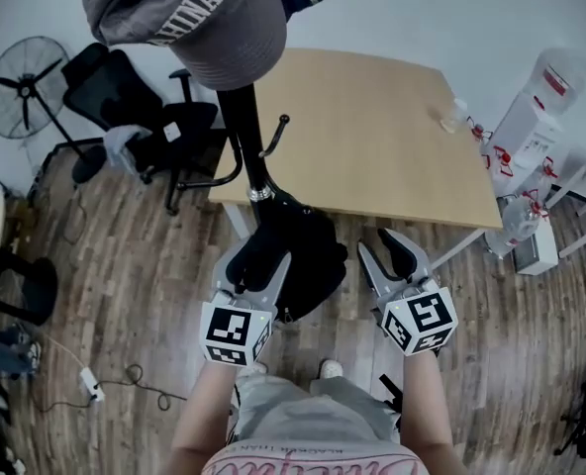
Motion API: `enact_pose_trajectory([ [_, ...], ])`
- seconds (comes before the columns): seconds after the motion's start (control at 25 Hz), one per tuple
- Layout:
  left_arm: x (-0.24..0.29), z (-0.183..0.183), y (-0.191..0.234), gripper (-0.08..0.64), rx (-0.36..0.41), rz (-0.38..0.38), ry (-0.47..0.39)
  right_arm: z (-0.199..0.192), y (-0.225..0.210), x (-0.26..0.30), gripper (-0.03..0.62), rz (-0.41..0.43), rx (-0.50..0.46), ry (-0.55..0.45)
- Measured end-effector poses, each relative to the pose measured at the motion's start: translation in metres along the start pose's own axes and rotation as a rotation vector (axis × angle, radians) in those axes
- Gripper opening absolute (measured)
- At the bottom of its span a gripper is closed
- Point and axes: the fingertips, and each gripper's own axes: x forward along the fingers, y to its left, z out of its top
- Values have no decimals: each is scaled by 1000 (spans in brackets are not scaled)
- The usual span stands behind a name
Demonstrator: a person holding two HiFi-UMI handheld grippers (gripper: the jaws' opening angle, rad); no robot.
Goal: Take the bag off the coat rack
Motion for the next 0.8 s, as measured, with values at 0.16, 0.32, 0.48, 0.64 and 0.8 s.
enact_pose_trajectory([
  [0.16,-3,-5,1,245,-15,87,18,-3,1,14,195,110,-14,6],
  [0.32,-6,-12,1,250,-30,153,38,-8,2,27,240,201,-19,17],
  [0.48,-10,-22,5,250,-59,213,57,-17,7,38,256,280,-36,38],
  [0.64,-12,-35,6,250,-93,247,86,-33,9,47,256,336,-38,76],
  [0.8,-12,-51,10,250,-103,266,124,-53,17,57,256,379,-52,121],
])
